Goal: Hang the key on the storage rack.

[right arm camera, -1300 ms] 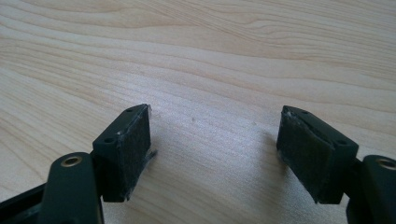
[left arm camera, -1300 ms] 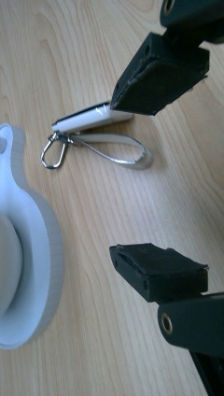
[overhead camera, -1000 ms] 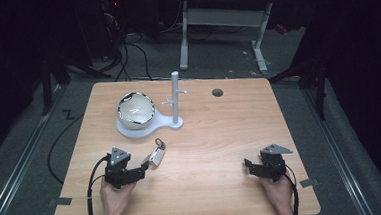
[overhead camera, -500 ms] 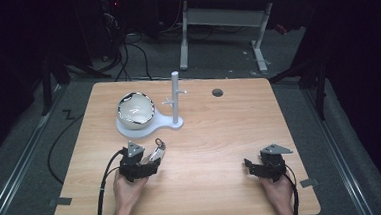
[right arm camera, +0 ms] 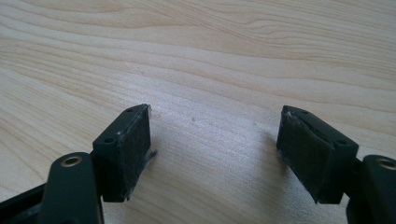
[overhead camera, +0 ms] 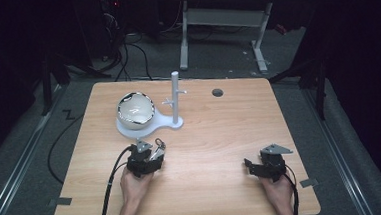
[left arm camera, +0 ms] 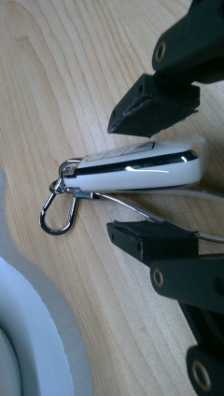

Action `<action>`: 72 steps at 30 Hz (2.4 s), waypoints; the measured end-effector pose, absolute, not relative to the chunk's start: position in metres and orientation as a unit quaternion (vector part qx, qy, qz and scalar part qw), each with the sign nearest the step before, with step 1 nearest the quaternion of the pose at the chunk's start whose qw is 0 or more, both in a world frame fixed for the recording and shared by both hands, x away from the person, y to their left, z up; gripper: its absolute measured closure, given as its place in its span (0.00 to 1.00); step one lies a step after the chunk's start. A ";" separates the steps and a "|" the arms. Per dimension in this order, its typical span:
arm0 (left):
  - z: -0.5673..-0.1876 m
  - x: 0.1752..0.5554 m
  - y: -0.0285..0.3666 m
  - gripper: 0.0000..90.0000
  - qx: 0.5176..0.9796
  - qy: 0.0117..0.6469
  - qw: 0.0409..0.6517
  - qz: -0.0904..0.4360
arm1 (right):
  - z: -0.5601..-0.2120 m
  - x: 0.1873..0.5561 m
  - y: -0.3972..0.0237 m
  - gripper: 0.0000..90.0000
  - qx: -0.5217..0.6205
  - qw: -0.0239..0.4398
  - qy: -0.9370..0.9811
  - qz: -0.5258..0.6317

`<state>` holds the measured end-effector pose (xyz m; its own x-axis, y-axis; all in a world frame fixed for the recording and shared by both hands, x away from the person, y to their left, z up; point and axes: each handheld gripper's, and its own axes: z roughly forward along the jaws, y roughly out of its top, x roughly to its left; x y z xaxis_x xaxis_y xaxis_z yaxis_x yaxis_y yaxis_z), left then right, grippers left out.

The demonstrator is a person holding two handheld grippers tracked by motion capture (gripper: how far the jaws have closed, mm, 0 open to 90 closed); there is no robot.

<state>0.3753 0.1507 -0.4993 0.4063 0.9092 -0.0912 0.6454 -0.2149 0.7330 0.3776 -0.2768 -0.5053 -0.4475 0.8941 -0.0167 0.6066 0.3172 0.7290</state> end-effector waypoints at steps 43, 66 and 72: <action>-0.448 0.358 0.155 0.83 0.763 0.456 0.415 0.195 | -0.505 0.378 -0.277 0.29 0.479 0.215 0.783 0.334; -0.401 0.378 0.162 0.83 0.748 0.450 0.451 0.188 | -0.505 0.378 -0.277 0.29 0.478 0.214 0.783 0.335; -0.389 0.383 0.163 0.83 0.745 0.448 0.455 0.194 | -0.505 0.378 -0.277 0.29 0.478 0.214 0.783 0.335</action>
<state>0.3834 0.1626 -0.3893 0.5241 0.8433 -0.1190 0.4910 -0.1851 0.8513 0.3777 -0.2768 -0.5052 -0.4507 0.8926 -0.0158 0.6057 0.3187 0.7291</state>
